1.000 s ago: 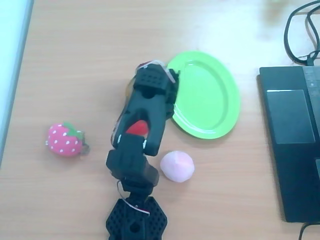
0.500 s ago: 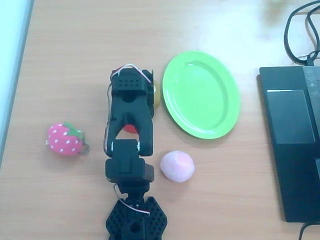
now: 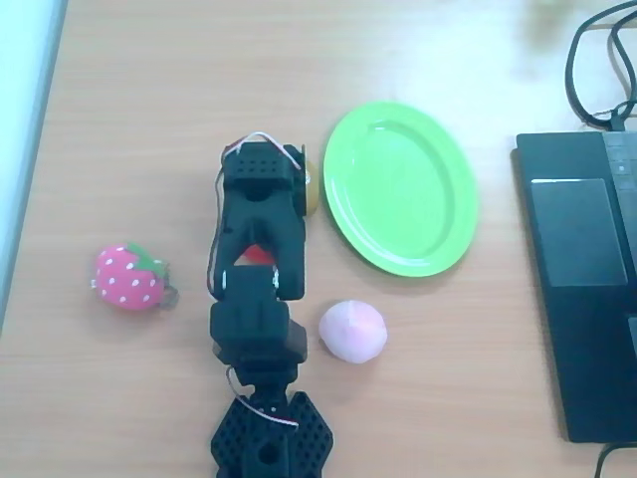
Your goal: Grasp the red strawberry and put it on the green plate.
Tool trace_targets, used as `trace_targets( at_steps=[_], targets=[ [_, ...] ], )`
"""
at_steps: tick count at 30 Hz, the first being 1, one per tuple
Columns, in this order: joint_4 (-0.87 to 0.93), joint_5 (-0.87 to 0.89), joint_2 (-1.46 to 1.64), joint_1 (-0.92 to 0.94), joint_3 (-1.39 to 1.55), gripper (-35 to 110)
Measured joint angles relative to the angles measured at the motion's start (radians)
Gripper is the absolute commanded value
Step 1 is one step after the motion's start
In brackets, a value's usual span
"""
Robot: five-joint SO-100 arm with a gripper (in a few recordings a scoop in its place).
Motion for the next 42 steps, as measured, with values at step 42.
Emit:
trace_targets(
  at_steps=[42],
  targets=[
    [-0.097,0.126,-0.049,0.026,0.040,18]
  ],
)
